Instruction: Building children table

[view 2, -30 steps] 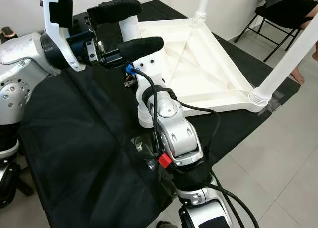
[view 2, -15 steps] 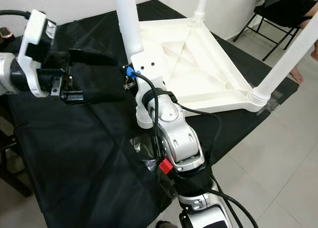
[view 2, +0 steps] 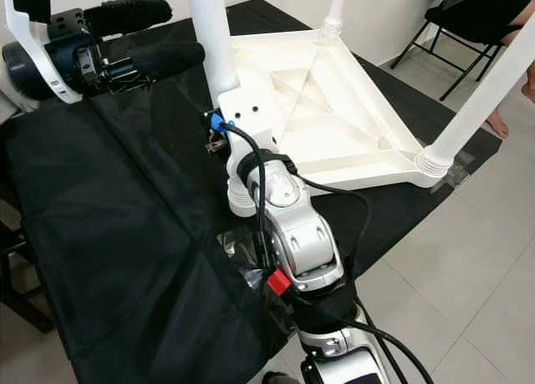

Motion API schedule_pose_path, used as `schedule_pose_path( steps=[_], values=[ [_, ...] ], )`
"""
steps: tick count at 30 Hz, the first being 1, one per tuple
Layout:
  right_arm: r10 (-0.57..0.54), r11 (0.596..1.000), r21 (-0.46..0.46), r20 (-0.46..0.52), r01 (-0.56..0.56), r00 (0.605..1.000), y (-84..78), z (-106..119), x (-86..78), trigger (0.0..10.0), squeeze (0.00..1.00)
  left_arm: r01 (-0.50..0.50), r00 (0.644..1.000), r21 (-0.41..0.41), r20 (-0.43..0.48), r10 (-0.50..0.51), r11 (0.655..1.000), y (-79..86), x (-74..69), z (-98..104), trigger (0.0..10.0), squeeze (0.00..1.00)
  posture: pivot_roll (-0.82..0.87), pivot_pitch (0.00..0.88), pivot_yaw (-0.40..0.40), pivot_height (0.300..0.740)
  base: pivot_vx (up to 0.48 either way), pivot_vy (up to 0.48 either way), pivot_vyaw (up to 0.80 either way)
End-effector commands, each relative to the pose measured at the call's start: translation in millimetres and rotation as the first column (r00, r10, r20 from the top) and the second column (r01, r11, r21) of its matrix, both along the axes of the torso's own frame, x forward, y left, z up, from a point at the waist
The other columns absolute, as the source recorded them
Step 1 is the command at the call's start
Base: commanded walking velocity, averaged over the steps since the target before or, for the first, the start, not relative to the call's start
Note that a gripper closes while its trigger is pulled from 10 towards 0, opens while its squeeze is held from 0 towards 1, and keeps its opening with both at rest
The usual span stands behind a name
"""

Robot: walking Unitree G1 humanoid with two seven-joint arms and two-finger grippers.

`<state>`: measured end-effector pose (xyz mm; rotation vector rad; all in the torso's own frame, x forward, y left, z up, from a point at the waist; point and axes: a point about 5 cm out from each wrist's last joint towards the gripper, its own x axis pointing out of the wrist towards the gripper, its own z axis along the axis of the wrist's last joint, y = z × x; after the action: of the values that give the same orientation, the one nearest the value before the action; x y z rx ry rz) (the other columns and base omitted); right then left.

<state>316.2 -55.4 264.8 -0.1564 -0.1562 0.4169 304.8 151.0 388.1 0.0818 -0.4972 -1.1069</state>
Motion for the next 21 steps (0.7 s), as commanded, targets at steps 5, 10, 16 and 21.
schedule_pose_path(
  steps=[5, 10, 16, 21],
  values=[
    [0.002, 0.999, -0.042, -0.175, -0.010, 0.984, -0.3, -38, 3.2, 10.0, 0.00, 0.066, 0.998, -0.069, 0.005, -0.066, 0.995, -16.4, -7.0, 10, 10.0, 0.00, 0.00, 0.215, -0.032, 0.740, 0.000, 0.000, 0.00],
    [0.005, 0.999, -0.043, -0.174, -0.012, 0.985, 0.1, -37, 2.9, 10.0, 0.00, 0.075, 0.997, -0.113, -0.004, -0.076, 0.991, -22.2, -5.9, 11, 10.0, 0.00, 0.00, 0.216, -0.033, 0.740, 0.000, 0.000, 0.00],
    [0.009, 0.999, -0.046, -0.172, -0.018, 0.985, 0.7, -37, 2.6, 10.0, 0.00, 0.031, 1.000, -0.145, 0.002, -0.031, 0.989, -22.7, -4.1, 16, 10.0, 0.00, 0.00, 0.218, -0.032, 0.740, 0.000, 0.000, 0.00],
    [0.011, 0.999, -0.049, -0.173, -0.020, 0.985, 0.5, -37, 2.7, 10.0, 0.00, -0.017, 1.000, -0.119, 0.018, 0.019, 0.993, -24.4, -2.7, 18, 10.0, 0.00, 0.00, 0.217, -0.032, 0.740, 0.000, 0.000, 0.00]
  ],
)
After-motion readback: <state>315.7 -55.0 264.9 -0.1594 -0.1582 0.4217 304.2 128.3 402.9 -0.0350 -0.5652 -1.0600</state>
